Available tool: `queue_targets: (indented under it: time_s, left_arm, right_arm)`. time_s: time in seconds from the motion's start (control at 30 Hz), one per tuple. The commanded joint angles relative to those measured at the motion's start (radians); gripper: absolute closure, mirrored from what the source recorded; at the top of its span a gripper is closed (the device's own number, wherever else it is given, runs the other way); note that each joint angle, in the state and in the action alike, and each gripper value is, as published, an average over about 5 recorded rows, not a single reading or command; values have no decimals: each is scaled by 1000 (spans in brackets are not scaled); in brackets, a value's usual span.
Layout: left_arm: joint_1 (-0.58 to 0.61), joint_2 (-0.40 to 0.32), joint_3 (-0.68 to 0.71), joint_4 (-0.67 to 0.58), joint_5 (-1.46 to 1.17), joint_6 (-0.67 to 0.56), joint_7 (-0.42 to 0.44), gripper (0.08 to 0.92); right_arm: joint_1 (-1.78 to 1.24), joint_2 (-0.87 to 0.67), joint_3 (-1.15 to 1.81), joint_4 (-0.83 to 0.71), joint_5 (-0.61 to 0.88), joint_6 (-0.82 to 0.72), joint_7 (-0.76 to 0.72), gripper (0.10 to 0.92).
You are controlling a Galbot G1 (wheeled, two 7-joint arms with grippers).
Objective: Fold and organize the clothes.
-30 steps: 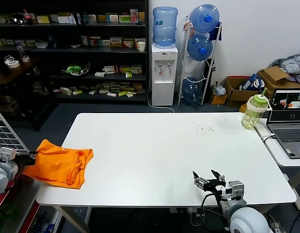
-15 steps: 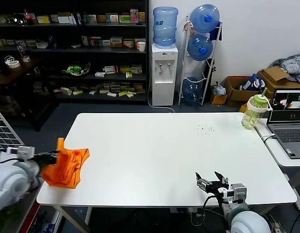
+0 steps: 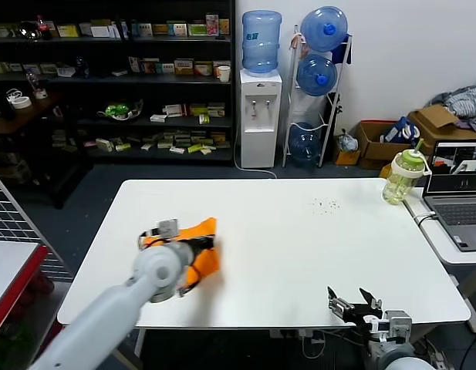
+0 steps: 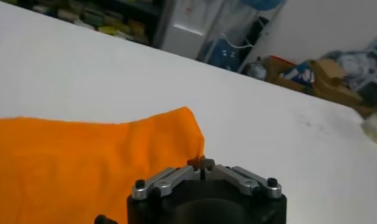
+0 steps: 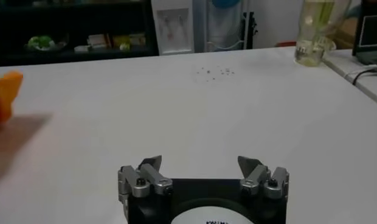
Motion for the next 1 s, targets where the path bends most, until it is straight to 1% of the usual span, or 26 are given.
queue_targets:
  time_s: [0.03, 0.47, 0.53, 0.63, 0.73, 0.83, 0.93, 1.0]
  left_arm:
    - [-223, -461, 227, 293, 84, 3, -97, 910]
    - [-194, -529, 269, 339, 133, -2, -95, 910]
    - [-191, -533, 262, 355, 146, -3, -86, 910]
    - [-182, -531, 238, 361, 172, -4, -54, 910]
    - [-165, -520, 195, 348, 210, -15, -5, 894]
    - [-125, -488, 134, 295, 255, -44, 61, 827]
    - [-50, -416, 60, 187, 329, -97, 172, 741]
    - [39, -338, -17, 88, 430, -167, 284, 680]
  right_arm:
    - [-60, 15, 56, 11, -7, 2, -1, 203]
    - [-42, -3, 56, -3, 9, 10, -8, 203]
    - [-41, -4, 58, -4, 3, 28, -23, 203]
    - [-39, -6, 61, -10, -29, 96, -78, 203]
    - [-29, -15, 66, -13, -58, 167, -149, 203]
    - [-8, -27, 81, -24, -74, 223, -220, 203]
    - [13, -36, 104, -48, -95, 300, -290, 203]
    - [17, -33, 126, -73, -131, 369, -341, 203]
